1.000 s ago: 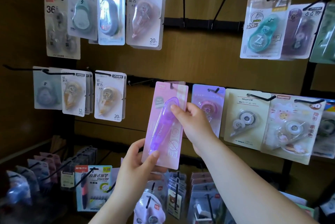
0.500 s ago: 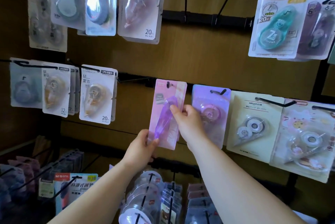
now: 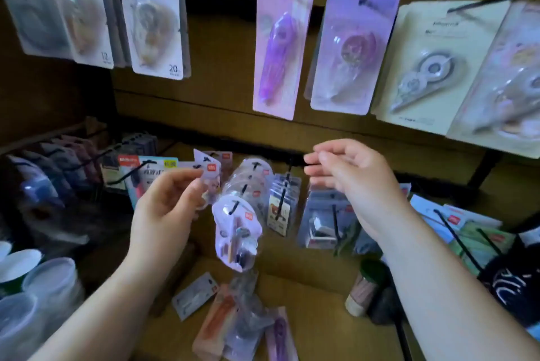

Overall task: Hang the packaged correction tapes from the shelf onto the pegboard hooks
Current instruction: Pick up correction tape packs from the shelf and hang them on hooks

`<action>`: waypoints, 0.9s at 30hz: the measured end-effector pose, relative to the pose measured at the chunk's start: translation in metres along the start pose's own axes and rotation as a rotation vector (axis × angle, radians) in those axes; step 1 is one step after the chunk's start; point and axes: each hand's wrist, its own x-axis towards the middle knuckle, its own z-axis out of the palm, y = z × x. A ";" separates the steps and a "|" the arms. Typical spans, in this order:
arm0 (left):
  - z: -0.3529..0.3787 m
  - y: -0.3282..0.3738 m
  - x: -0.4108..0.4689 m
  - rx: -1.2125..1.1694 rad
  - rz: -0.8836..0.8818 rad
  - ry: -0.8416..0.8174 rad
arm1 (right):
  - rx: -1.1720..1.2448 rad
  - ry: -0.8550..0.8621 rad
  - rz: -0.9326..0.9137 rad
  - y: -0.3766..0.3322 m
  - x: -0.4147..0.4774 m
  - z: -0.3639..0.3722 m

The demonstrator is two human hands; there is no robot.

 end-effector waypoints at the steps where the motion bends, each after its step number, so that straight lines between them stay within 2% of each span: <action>1: -0.003 -0.006 -0.020 -0.008 -0.034 0.024 | 0.024 -0.009 0.032 0.014 -0.016 -0.003; 4: -0.003 -0.038 -0.073 0.006 -0.155 0.071 | 0.101 -0.067 0.190 0.063 -0.064 -0.009; 7: 0.014 -0.087 -0.104 0.039 -0.352 0.078 | 0.167 -0.151 0.385 0.120 -0.095 -0.012; 10: 0.044 -0.151 -0.124 0.211 -0.651 -0.204 | 0.139 -0.190 0.686 0.188 -0.113 -0.006; 12: 0.062 -0.190 -0.131 0.341 -0.771 -0.349 | -0.005 -0.189 0.852 0.239 -0.121 0.003; 15: 0.079 -0.232 -0.133 0.485 -0.821 -0.457 | -0.244 -0.247 0.904 0.299 -0.120 0.016; 19: 0.094 -0.272 -0.123 0.588 -0.881 -0.500 | -0.305 -0.224 0.966 0.343 -0.100 0.027; 23: 0.105 -0.306 -0.114 0.565 -0.942 -0.509 | -0.261 -0.134 1.122 0.381 -0.095 0.034; 27: 0.111 -0.329 -0.105 0.459 -1.037 -0.397 | -0.170 -0.096 1.212 0.403 -0.096 0.039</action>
